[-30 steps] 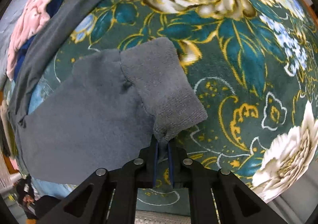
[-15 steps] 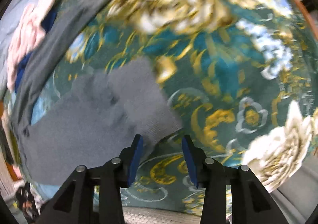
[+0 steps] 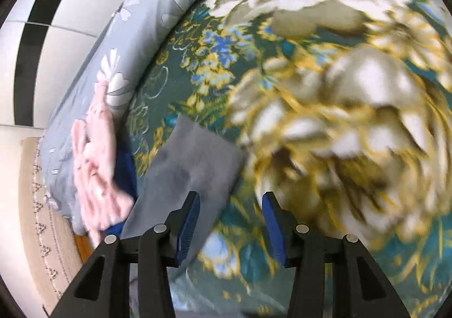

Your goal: Fold clothes

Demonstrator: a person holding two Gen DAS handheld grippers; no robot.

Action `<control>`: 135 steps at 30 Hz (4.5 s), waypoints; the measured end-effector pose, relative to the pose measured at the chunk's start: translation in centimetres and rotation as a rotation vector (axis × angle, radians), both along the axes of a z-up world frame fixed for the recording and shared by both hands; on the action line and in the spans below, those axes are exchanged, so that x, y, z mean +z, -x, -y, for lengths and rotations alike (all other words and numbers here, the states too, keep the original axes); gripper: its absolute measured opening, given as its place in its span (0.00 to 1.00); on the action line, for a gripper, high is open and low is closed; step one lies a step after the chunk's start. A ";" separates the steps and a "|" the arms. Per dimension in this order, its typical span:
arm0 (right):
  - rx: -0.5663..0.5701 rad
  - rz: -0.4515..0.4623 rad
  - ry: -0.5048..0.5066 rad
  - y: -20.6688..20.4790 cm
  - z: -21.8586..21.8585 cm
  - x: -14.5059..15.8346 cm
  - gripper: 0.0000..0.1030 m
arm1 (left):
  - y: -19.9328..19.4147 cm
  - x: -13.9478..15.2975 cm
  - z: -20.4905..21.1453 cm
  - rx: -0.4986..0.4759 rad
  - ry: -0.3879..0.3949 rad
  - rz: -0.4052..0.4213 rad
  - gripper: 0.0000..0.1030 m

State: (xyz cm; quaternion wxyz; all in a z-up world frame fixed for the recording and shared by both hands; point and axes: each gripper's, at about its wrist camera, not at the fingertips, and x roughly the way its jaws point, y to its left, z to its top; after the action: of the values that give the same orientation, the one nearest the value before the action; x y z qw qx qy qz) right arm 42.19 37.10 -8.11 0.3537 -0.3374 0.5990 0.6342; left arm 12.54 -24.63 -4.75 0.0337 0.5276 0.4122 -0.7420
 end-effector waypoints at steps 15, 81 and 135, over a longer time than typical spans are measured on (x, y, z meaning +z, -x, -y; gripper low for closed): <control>0.057 -0.015 -0.065 3.6 -1.5 0.2 0.06 | 1.7 -1.0 -4.5 -0.074 0.036 0.042 0.07; -0.147 0.474 0.272 20.9 -0.7 -3.1 0.19 | 3.7 -5.9 -4.3 -0.104 -0.014 0.141 0.08; 0.423 0.101 0.003 7.0 10.9 7.1 0.03 | 13.7 -0.3 -8.4 -0.172 -0.066 -0.042 0.03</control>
State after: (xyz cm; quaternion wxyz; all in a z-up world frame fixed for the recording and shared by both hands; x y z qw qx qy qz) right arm 35.24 26.20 -1.03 0.2418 -0.4873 0.4973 0.6758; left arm -1.12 -16.19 -5.00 -0.0560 0.5462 0.3904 -0.7390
